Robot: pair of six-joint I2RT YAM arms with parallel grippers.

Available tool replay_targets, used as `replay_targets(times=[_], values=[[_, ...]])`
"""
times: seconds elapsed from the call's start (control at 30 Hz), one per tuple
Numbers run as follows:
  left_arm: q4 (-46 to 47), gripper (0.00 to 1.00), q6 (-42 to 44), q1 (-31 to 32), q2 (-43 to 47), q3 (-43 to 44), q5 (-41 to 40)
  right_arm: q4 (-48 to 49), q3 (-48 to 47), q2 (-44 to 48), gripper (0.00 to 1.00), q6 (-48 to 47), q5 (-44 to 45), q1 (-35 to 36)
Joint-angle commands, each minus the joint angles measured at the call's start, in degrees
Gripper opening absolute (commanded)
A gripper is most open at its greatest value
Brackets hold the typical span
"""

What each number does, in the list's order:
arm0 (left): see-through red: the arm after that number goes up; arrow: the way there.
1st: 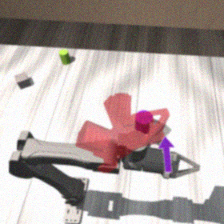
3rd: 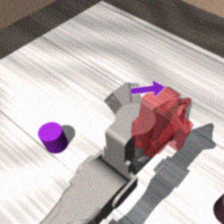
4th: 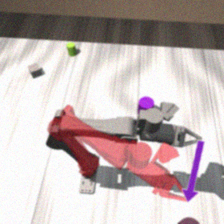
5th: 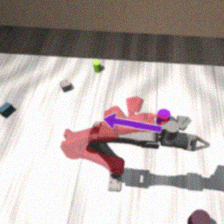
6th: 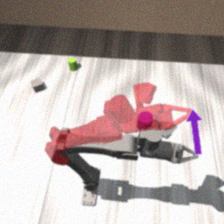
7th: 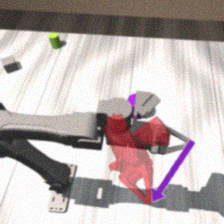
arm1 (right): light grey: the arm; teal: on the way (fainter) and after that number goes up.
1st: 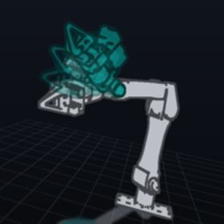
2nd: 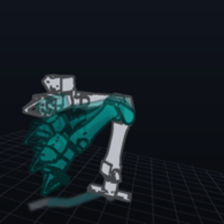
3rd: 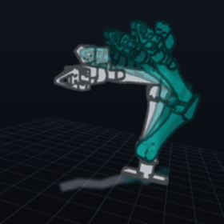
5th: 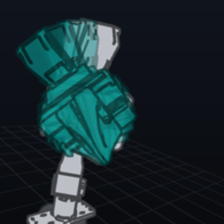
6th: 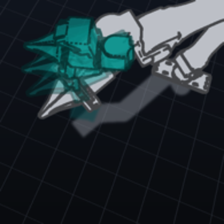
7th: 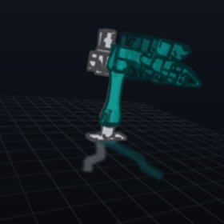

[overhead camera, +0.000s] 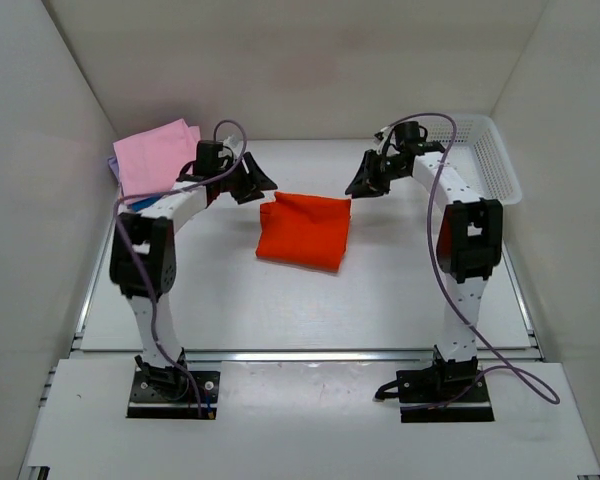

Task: Fold and stack the t-shirts
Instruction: Fold the long partially folded tshirt into a neat square, then put the neatly folded tshirt into the corner of the board with the left arm

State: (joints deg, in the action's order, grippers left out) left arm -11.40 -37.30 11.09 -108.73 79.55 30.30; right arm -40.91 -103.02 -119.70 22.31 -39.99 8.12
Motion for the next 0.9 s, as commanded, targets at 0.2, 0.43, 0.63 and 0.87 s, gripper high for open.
replay_targets(times=[0.2, 0.43, 0.63, 0.87], values=[[14.29, 0.72, -3.93, -3.89, -3.53, 1.15, 9.34, -5.25, -9.42, -4.86, 0.37, -4.46, 11.33, 0.23], [5.13, 0.52, 6.67, -3.62, 4.57, -9.51, 2.06, 3.02, 7.46, 8.75, 0.38, -2.89, 10.37, -0.73], [-4.15, 0.65, 14.44, 0.51, 1.95, -5.72, -10.08, 6.89, 20.31, 19.66, 0.37, -2.35, 9.32, -2.58], [-13.81, 0.67, 20.15, 6.3, -5.69, 2.88, -19.65, 9.35, 27.61, 25.66, 0.35, -1.21, 7.3, -4.08]])
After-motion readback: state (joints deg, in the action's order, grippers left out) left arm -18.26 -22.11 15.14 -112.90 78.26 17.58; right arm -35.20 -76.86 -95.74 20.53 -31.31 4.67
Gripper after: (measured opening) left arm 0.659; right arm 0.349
